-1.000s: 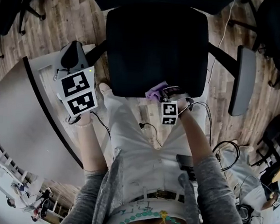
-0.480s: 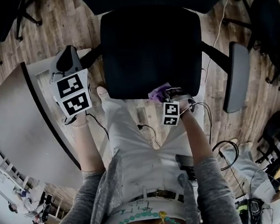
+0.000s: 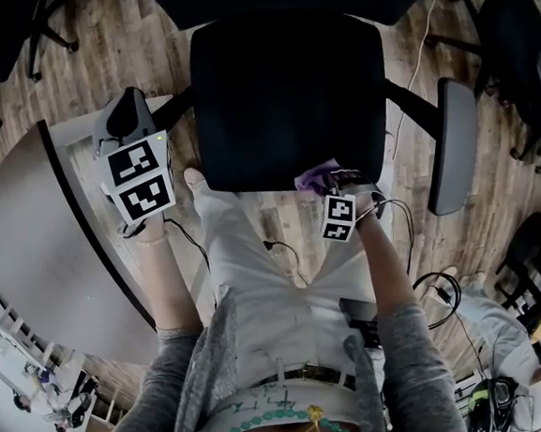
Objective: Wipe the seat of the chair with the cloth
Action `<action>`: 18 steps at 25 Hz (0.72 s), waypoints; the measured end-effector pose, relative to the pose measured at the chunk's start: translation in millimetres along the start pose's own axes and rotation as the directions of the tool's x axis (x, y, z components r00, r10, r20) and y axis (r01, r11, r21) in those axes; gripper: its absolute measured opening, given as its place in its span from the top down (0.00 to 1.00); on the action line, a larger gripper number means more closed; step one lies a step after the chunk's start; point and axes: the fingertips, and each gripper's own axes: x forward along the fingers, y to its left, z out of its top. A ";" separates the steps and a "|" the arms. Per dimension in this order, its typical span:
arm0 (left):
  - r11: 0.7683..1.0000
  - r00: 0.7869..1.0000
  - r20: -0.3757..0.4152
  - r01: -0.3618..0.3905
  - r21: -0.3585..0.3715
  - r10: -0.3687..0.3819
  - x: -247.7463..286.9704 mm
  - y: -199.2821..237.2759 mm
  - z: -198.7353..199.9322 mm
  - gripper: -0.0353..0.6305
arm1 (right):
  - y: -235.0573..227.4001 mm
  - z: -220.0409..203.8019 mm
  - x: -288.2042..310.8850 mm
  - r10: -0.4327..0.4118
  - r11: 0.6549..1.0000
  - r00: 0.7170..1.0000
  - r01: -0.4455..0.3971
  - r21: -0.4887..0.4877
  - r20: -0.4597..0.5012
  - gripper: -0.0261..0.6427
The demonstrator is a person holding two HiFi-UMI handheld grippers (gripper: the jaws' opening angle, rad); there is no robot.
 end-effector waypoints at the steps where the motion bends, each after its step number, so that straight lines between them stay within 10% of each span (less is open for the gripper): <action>1: 1.000 1.000 0.000 0.001 -0.001 -0.001 0.1 0.0 0.1 0.94 | -0.1 -2.1 -0.6 -0.002 1.000 1.000 0.002 0.018 -0.002 0.89; 18: 1.000 1.000 -0.003 0.000 0.003 0.000 0.0 -0.2 0.4 0.94 | -2.3 -51.2 -17.0 -0.016 0.988 0.998 0.026 0.154 -0.066 0.89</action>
